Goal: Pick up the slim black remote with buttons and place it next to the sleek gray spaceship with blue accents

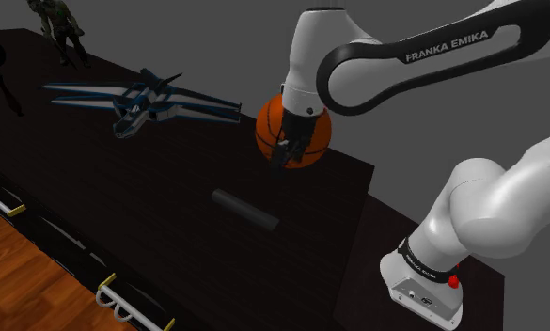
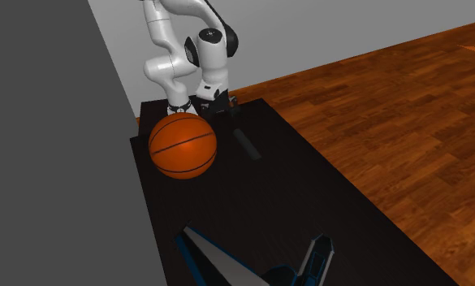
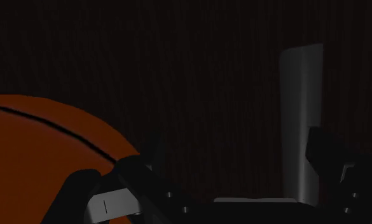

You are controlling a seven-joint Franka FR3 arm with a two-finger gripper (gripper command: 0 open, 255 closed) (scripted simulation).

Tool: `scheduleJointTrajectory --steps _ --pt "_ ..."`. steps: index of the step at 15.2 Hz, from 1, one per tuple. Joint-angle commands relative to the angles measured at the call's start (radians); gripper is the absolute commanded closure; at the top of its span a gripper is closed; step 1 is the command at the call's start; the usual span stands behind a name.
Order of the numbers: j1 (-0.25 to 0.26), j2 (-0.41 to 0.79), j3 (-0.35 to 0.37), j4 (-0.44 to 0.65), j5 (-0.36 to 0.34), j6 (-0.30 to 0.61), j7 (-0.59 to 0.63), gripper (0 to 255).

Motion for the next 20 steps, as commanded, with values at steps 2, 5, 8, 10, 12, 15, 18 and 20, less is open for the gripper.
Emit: scheduleJointTrajectory --steps 2,5,8,10,12,15,18,20 --pt "0.024 0.084 0.040 0.015 0.018 0.081 0.032 0" --pt "0.042 0.182 0.075 0.045 0.022 0.158 0.063 0" --pt "0.057 0.271 0.104 0.079 0.014 0.221 0.093 0" --pt "0.058 0.290 0.106 0.069 0.011 0.251 0.096 0" --pt "0.059 0.311 0.109 0.060 0.008 0.280 0.099 0" --pt "0.060 0.343 0.113 0.048 0.001 0.324 0.105 0" --pt "0.060 0.349 0.113 0.046 -0.001 0.333 0.106 0" --pt "0.060 0.349 0.113 0.046 -0.001 0.333 0.106 0"
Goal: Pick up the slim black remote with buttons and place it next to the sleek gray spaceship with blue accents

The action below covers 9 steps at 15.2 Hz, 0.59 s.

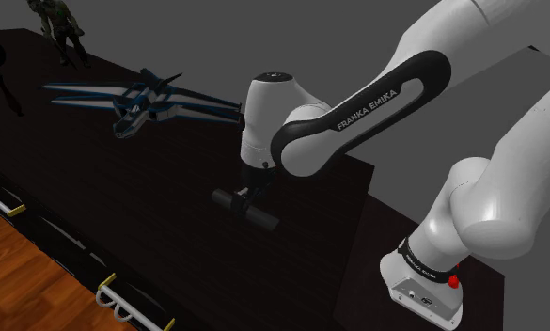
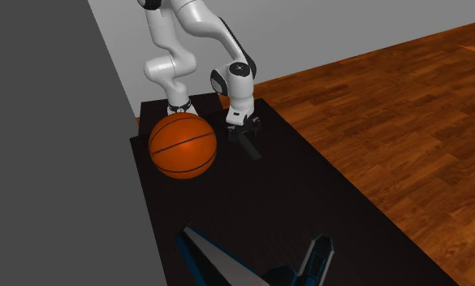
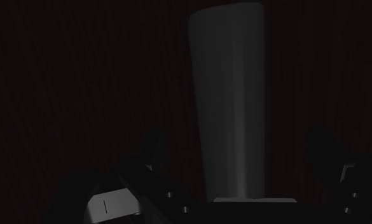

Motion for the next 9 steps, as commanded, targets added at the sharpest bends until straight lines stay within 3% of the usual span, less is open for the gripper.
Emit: scheduleJointTrajectory --steps 1,3,4,9 --pt "0.000 0.001 0.000 0.000 0.000 0.001 0.000 0" --pt "0.000 0.000 0.000 0.000 0.000 0.001 0.000 0" --pt "0.000 0.000 0.000 0.000 0.000 0.001 0.000 255" --pt "0.000 0.002 0.000 -0.001 -0.001 0.003 0.001 255"
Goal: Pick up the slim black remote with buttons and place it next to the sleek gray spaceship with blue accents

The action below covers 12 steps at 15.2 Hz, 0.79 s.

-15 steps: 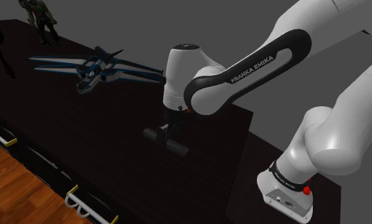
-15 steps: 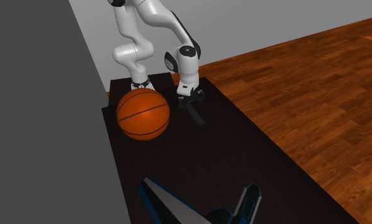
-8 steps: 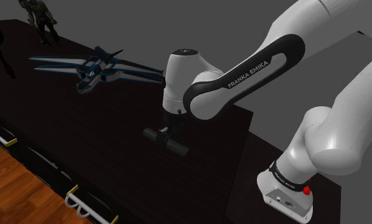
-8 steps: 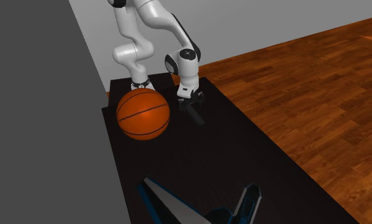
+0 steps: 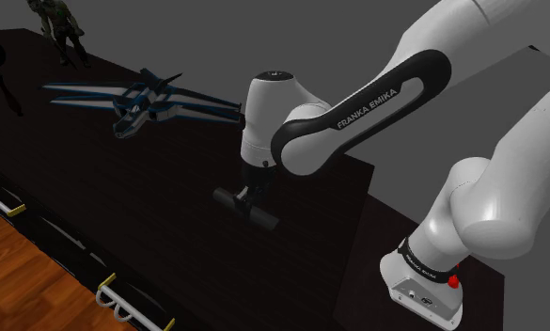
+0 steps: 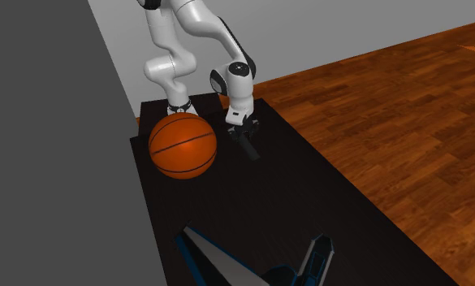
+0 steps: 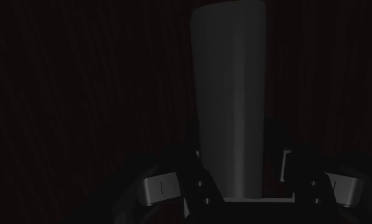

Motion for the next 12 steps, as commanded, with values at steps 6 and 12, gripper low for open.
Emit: scheduleJointTrajectory --steps 6,12 --pt "0.003 -0.018 0.001 0.008 0.007 -0.029 -0.004 255" --pt "0.003 -0.077 -0.003 0.038 0.018 -0.117 -0.008 255"
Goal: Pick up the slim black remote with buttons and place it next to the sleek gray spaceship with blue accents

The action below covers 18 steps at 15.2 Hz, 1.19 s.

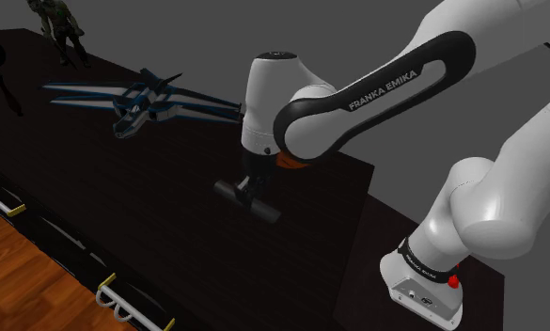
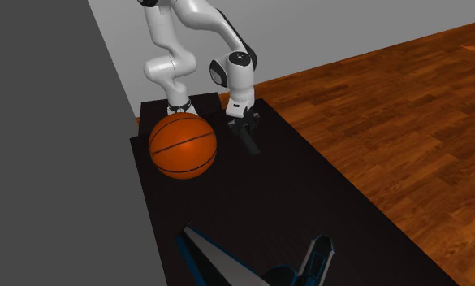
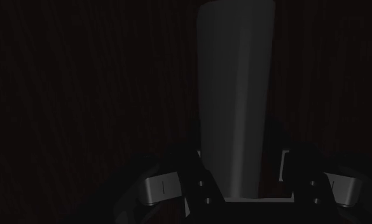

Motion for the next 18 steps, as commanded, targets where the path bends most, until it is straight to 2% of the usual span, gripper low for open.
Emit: scheduleJointTrajectory --steps 1,18 --pt "0.000 -0.020 -0.002 0.013 0.003 -0.033 -0.001 255" --pt "-0.002 -0.132 -0.021 0.145 0.010 -0.276 0.001 255"
